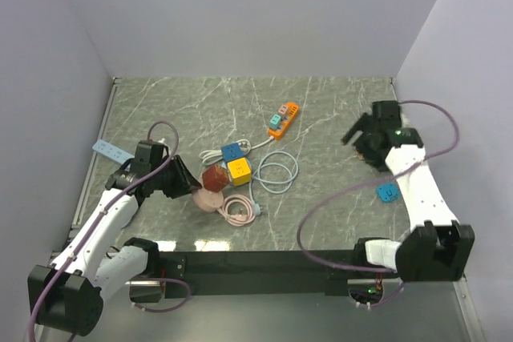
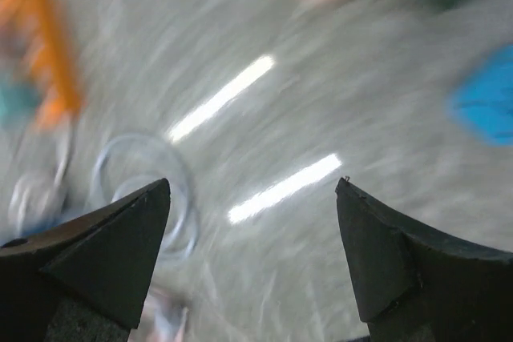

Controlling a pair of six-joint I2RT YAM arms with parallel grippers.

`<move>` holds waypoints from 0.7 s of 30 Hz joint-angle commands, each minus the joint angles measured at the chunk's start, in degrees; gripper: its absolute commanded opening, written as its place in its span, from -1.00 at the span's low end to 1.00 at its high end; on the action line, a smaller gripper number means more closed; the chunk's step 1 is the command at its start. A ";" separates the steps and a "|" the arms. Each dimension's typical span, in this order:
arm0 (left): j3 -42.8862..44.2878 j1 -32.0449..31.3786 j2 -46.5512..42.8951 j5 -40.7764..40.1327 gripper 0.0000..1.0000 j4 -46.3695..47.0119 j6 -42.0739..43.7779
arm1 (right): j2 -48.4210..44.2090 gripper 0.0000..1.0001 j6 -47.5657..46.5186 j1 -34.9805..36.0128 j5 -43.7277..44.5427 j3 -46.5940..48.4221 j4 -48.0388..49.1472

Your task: Pull the plug off the socket

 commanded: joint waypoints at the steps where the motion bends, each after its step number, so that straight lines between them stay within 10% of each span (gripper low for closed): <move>1: -0.28 0.12 -0.28 6.31 -0.99 6.58 1.38 | -5.64 0.82 -4.42 11.07 -16.34 -3.05 6.07; 6: -0.90 -0.15 -0.19 9.65 -0.99 9.31 2.17 | -6.97 0.85 0.58 25.31 -31.47 -9.56 21.62; 21: -2.57 -2.96 -2.47 10.71 -0.99 10.54 0.24 | 8.75 0.95 10.16 48.17 -27.54 -1.83 34.30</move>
